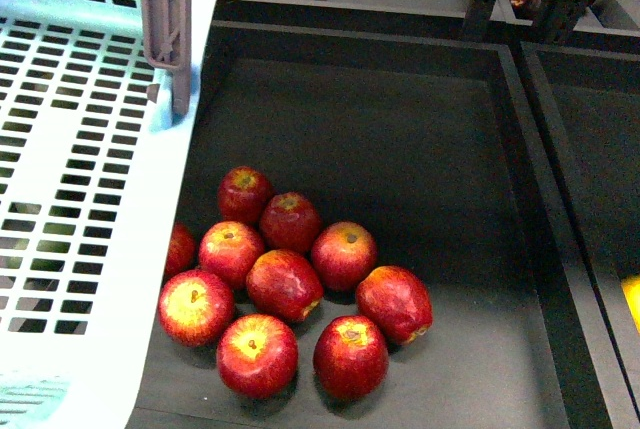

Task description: Pick mango and avocado into basket

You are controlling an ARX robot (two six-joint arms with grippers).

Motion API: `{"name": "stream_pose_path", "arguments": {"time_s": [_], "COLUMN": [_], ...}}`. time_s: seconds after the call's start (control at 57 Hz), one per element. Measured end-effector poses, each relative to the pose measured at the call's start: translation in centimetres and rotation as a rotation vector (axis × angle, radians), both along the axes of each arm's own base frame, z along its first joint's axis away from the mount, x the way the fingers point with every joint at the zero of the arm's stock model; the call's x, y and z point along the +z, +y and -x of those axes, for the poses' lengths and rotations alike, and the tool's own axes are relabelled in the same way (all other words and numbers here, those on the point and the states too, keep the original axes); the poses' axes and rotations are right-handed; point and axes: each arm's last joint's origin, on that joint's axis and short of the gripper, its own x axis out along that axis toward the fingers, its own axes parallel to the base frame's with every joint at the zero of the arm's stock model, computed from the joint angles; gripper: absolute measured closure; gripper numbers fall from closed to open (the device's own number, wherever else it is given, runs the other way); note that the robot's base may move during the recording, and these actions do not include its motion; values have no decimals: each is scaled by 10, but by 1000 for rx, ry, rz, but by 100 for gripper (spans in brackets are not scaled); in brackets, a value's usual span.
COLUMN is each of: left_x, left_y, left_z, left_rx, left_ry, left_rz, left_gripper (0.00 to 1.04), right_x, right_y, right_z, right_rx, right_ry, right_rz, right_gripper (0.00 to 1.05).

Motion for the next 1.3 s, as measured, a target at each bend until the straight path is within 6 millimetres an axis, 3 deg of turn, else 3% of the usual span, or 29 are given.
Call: {"name": "stream_pose_path", "arguments": {"time_s": [0.28,0.421,0.526,0.649,0.841,1.017,1.122,1.297], "left_x": [0,-1,-1,-1,-12,-37,-47,-44], "left_y": [-2,-17,-37,-63,-119,-158,-172,-172], "left_z": [0,-10,-31,-58,-101,-121,-123,-125], "left_rx": [-24,-185,-385,-585,-960,-1178,-1224,-1168], "left_ry": [1,59,97,68,-58,-66,-41,-29], "left_rz": [18,-410,-862,-1073,-1037,-957,-943,-1004], "left_gripper": [96,96,96,96,96,96,96,96], "right_x": [0,0,0,0,0,0,0,0], "right_y": [0,0,0,0,0,0,0,0], "right_z": [0,0,0,0,0,0,0,0], "right_rx": [-1,-2,-1,-2,-1,-1,-2,-1], "right_ry": [0,0,0,0,0,0,0,0], "right_rz": [0,0,0,0,0,0,0,0], "right_gripper": [8,8,8,8,8,8,8,8]}}
